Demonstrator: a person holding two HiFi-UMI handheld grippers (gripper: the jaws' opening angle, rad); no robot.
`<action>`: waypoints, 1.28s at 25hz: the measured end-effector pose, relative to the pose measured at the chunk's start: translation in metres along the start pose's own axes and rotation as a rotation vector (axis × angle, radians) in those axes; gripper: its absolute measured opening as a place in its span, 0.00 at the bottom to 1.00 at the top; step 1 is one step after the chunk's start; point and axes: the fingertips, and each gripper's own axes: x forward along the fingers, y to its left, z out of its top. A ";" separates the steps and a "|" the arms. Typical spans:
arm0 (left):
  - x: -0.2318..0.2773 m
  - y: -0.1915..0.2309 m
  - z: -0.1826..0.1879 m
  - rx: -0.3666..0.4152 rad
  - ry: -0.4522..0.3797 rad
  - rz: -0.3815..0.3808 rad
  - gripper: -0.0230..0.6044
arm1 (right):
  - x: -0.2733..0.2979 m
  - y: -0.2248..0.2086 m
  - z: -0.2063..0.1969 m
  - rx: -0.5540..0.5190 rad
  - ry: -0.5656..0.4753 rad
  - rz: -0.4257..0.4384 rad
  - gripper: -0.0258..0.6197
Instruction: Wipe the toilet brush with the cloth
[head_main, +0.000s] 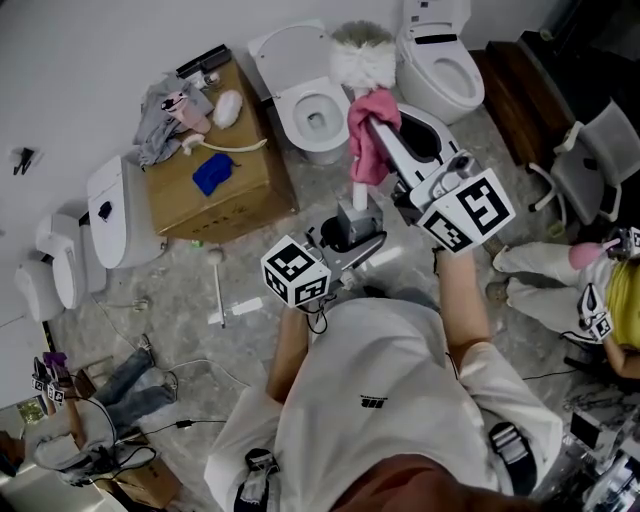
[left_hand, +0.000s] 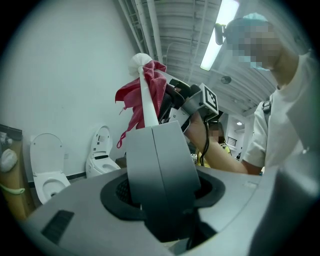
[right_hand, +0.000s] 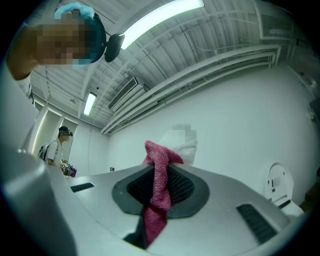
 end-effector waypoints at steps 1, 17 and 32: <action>0.000 0.000 0.000 0.000 0.001 0.001 0.41 | 0.000 0.000 0.000 0.010 -0.003 0.001 0.09; 0.011 -0.003 -0.001 -0.037 -0.025 -0.005 0.41 | -0.042 0.027 -0.053 0.162 0.109 0.059 0.09; 0.022 -0.022 0.002 0.000 -0.011 -0.033 0.41 | -0.079 0.035 -0.060 0.303 0.135 0.241 0.18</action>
